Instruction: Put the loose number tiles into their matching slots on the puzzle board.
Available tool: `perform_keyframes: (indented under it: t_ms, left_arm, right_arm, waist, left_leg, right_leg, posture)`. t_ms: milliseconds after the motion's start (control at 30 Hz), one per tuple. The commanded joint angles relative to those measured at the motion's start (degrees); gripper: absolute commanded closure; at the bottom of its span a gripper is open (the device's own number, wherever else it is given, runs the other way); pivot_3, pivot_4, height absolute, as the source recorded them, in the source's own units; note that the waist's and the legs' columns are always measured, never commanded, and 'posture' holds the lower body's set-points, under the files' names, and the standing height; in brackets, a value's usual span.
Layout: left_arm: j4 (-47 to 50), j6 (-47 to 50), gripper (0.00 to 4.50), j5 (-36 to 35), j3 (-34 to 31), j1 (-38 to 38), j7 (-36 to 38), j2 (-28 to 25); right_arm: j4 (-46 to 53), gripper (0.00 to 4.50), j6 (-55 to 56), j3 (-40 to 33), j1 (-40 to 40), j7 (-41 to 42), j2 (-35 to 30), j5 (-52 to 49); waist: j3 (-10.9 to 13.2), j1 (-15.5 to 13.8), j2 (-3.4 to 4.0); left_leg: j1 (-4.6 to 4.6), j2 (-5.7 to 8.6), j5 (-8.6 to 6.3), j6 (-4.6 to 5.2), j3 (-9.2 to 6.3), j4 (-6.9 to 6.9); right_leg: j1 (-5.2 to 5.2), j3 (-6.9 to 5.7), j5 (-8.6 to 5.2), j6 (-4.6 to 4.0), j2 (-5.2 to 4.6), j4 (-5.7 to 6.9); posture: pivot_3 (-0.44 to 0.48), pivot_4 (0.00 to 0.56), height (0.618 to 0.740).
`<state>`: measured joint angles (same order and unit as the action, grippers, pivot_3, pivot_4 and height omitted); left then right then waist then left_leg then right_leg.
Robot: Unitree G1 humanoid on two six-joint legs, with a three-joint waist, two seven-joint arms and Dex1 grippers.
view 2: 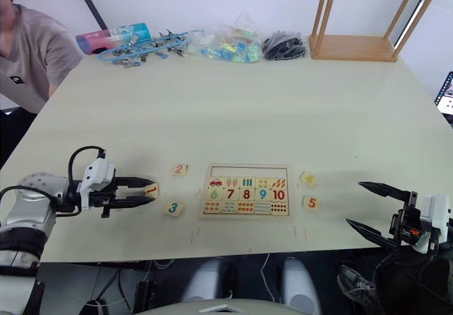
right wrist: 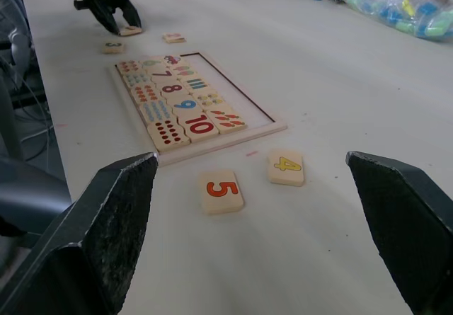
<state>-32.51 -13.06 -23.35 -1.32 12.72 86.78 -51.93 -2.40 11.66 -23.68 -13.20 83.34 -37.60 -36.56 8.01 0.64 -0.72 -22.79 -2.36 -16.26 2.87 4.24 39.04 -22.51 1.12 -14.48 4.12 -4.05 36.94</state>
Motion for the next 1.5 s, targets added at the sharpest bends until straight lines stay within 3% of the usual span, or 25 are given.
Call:
perform_keyframes:
  t_ms: [33,167,300,433,567,867,1100,1500]
  left_arm:
    - [11.7,13.6,3.01,-2.0,-5.5,-6.8,-11.5,-0.6]
    - [24.7,22.5,3.01,-5.6,-11.5,-14.7,-20.5,0.9]
    - [42.3,33.4,3.01,-10.6,-19.5,-26.4,-33.6,5.9]
    - [53.8,40.3,3.01,-11.5,-21.6,-32.7,-41.3,9.4]
    - [56.7,43.8,3.01,-10.3,-22.7,-32.5,-49.4,12.8]
    - [56.8,44.9,3.01,-7.7,-23.5,-29.0,-58.0,16.7]
    - [63.8,51.2,3.01,-8.3,-22.7,-29.0,-72.6,27.6]
    - [70.6,56.3,3.01,-4.6,-20.0,-30.7,-83.5,35.0]
  right_arm:
    - [-0.4,0.00,0.3,-0.6,0.8,0.7,-0.6,-0.8]
    - [-0.7,0.00,0.1,-0.2,1.1,1.2,-0.6,-0.7]
    - [0.0,0.00,-0.4,0.4,1.9,2.8,-1.0,-1.5]
    - [1.7,0.00,-6.6,0.0,-2.0,1.2,-4.5,-0.2]
    - [3.4,0.00,-4.8,-3.8,-7.0,3.5,-4.3,-2.7]
    - [3.5,0.00,-2.9,-4.8,-6.2,4.5,-2.6,-4.4]
    - [3.1,0.00,-1.1,-3.3,-4.9,8.8,-3.3,-6.1]
    - [-1.1,0.00,4.0,1.3,-1.6,9.2,-7.8,-8.4]
  waist:
    - [0.0,0.0,0.00]
    - [0.0,0.0,0.01]
    - [0.0,0.1,0.00]
    - [0.0,-0.5,-0.04]
    - [0.0,-1.5,-0.02]
    - [0.0,-1.4,-0.04]
    - [0.0,-1.5,-0.08]
    - [0.0,-1.5,-0.09]
  left_leg:
    - [0.00,-0.02,0.00,0.00,0.00,0.00]
    - [0.00,-0.06,0.00,0.00,-0.05,-0.01]
    - [-0.02,-0.04,-0.01,-0.01,-0.03,-0.01]
    - [-0.03,0.00,-0.01,-0.01,-0.05,-0.02]
    - [0.00,0.09,-0.01,-0.01,-0.11,-0.05]
    - [0.03,0.10,-0.01,0.00,-0.11,-0.05]
    - [0.03,0.11,-0.01,0.00,-0.11,-0.04]
    - [0.06,0.16,-0.01,0.01,-0.15,-0.03]
  right_leg:
    - [0.00,0.00,0.00,0.00,-0.01,-0.01]
    - [0.00,-0.03,0.00,0.00,-0.03,0.02]
    - [0.00,-0.02,0.00,0.00,-0.12,-0.03]
    - [0.01,-0.05,0.00,0.00,-0.25,-0.05]
    - [0.06,-0.13,-0.12,-0.23,-0.35,-0.06]
    - [0.07,-0.07,-0.13,-0.24,-0.19,-0.09]
    - [0.10,-0.05,-0.12,-0.23,-0.20,-0.12]
    - [0.17,-0.05,-0.13,-0.25,-0.19,-0.12]
  posture:
    - [0.000,0.150,0.737]
    - [0.000,0.150,0.737]
    - [0.000,0.150,0.737]
    - [0.000,0.150,0.737]
    - [0.000,0.150,0.737]
    - [0.000,0.150,0.737]
    - [0.000,0.150,0.737]
    - [0.000,0.150,0.737]
